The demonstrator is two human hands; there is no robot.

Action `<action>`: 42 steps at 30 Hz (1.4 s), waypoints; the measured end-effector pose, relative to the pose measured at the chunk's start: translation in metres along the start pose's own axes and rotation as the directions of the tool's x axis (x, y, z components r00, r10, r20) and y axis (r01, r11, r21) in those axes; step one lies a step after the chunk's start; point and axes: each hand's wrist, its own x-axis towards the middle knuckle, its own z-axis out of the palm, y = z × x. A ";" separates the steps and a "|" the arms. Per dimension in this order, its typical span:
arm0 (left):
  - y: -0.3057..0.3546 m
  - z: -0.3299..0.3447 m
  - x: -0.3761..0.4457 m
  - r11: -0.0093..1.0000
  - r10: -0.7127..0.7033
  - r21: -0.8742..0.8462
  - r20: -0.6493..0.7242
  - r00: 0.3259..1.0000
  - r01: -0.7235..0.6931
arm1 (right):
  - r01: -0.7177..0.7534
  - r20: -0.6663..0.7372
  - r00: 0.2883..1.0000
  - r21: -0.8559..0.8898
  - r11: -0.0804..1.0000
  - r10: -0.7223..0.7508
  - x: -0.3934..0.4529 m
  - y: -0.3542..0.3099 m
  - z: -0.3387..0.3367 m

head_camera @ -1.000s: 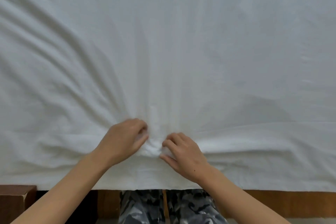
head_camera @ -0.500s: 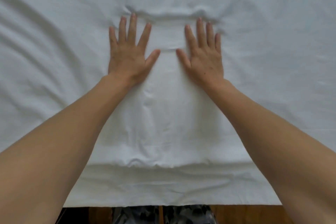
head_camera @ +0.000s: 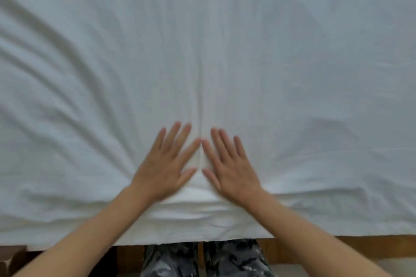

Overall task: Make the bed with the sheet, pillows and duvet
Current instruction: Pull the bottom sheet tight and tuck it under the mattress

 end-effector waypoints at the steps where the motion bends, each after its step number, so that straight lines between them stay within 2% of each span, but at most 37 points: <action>1: 0.012 0.003 -0.024 1.000 0.023 -0.015 0.035 0.999 -0.023 | 0.032 0.030 0.999 0.007 0.999 -0.032 -0.022 -0.009 0.004; 5: 0.042 0.009 -0.083 0.993 0.075 -0.093 0.104 0.992 -0.065 | 0.071 0.053 0.996 0.046 0.996 -0.074 -0.062 -0.025 0.003; 9: 0.055 0.016 -0.132 0.951 0.297 -0.115 0.083 0.951 -0.287 | 0.295 0.013 0.955 0.067 0.953 -0.296 -0.102 -0.028 0.007; 11: 0.049 0.017 -0.147 0.945 0.322 -0.082 0.051 0.945 -0.317 | 0.300 -0.026 0.954 0.067 0.952 -0.299 -0.127 -0.024 0.010; 16: 0.035 0.014 -0.153 0.987 0.156 -0.015 -0.112 0.981 -0.159 | 0.119 0.014 0.993 -0.011 0.993 -0.119 -0.156 -0.015 0.007; 21: 0.038 0.017 -0.152 0.992 0.119 0.048 -0.069 0.991 -0.116 | 0.131 0.037 0.991 0.030 0.991 -0.132 -0.149 -0.018 0.009; 26: 0.042 0.009 -0.147 0.998 0.007 0.058 -0.119 0.993 0.000 | 0.043 -0.086 0.995 0.013 0.999 -0.041 -0.151 -0.008 0.007; 28: 0.043 0.008 -0.143 0.999 -0.036 0.030 -0.134 0.990 0.041 | 0.070 -0.088 0.994 -0.009 0.998 -0.070 -0.151 -0.003 0.009; 31: 0.041 0.007 -0.136 1.000 0.012 0.012 -0.078 0.997 -0.012 | 0.136 -0.046 0.990 0.027 0.990 -0.134 -0.146 0.001 0.009; 36: 0.038 0.006 -0.152 0.982 0.184 -0.050 0.081 0.980 -0.180 | 0.141 0.050 0.987 0.154 0.978 -0.150 -0.164 -0.011 0.010; 40: 0.044 0.002 -0.161 0.982 0.181 -0.086 0.146 0.973 -0.169 | 0.163 0.118 0.975 0.205 0.965 -0.190 -0.163 -0.008 0.005; 42: 0.045 -0.001 -0.152 0.974 0.220 -0.089 0.165 0.961 -0.207 | 0.206 0.099 0.969 0.189 0.960 -0.228 -0.158 -0.003 0.001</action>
